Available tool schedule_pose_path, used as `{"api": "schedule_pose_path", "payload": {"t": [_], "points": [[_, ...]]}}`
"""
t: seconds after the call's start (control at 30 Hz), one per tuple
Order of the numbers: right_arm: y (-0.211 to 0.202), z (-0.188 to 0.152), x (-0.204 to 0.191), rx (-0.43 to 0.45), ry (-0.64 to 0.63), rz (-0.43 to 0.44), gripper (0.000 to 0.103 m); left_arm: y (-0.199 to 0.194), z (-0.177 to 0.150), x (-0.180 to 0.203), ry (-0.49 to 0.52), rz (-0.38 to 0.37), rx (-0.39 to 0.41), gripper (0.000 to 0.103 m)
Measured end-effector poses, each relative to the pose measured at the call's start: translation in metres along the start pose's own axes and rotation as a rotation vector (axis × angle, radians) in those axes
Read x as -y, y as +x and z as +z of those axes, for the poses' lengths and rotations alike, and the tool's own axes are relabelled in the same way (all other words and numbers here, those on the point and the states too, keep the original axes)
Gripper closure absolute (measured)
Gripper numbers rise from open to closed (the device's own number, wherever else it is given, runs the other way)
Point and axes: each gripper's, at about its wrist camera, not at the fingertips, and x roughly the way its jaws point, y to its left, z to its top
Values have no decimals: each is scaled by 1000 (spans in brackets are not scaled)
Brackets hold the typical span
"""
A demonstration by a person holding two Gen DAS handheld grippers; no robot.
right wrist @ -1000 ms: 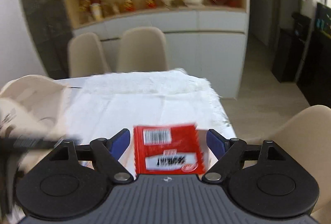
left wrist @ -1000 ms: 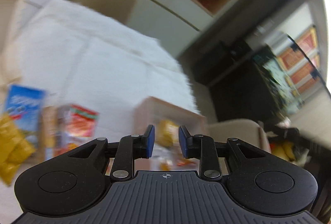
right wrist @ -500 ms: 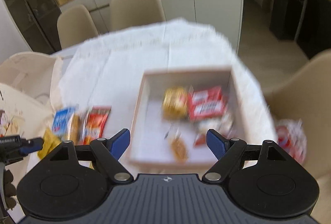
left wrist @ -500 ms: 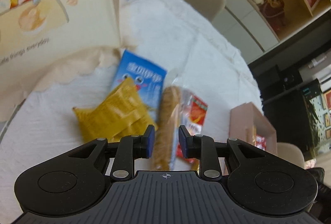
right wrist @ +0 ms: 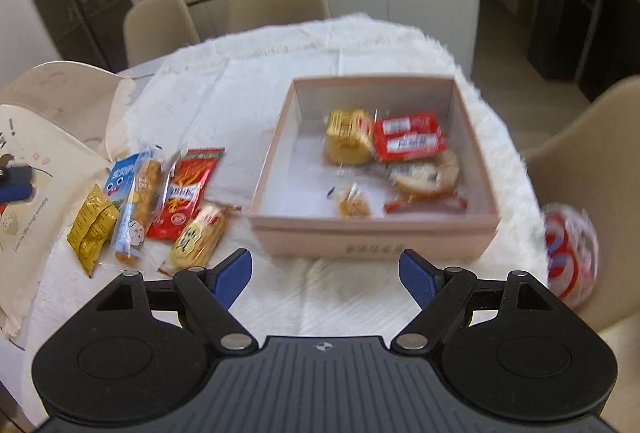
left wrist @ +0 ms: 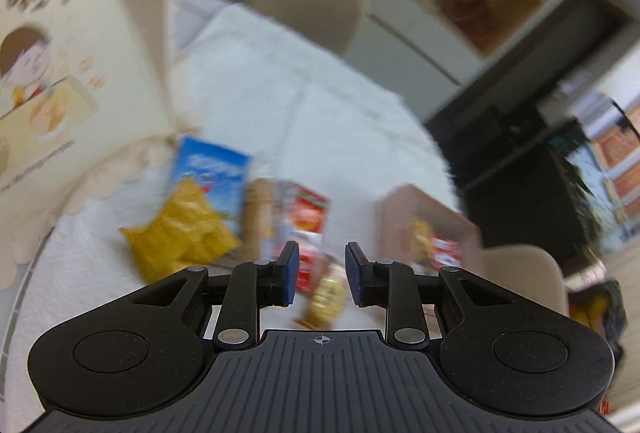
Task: Organize snacks
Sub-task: 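Reach back to the pile and grasp the yellow chip bag with the left tool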
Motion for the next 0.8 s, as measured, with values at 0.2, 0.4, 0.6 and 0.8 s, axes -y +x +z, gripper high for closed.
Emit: {"api": "schedule_pose_path", "payload": {"t": [0.2,0.4,0.6,0.8], "points": [[-16,10,19,113,-61,-24,22,-14,-27,36,49,-1,7,74],[-19,-1,20,185,50,15,21,-21,-27,9,20,136,183,74],[6,-20,1,173,98,20,21,14,5,-52,2,219,120,74],[34,-35,-32,51,89,78,21,84,33,-98,-20,203,2,74]]}}
